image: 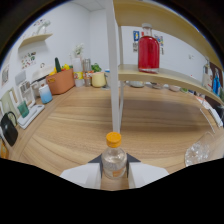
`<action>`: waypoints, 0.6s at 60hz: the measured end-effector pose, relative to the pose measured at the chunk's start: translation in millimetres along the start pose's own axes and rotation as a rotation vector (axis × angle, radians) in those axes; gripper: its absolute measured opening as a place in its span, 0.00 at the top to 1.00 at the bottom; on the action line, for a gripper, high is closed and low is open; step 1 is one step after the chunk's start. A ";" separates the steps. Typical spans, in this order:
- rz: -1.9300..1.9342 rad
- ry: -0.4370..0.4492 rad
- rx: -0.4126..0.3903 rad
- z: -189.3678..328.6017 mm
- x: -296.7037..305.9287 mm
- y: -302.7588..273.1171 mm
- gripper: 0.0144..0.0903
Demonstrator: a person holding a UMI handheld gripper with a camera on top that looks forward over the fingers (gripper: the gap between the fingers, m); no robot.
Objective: Make me a cup of Mount Fuji.
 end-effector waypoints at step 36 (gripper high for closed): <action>-0.038 -0.078 0.218 -135.8 65.5 -73.0 0.06</action>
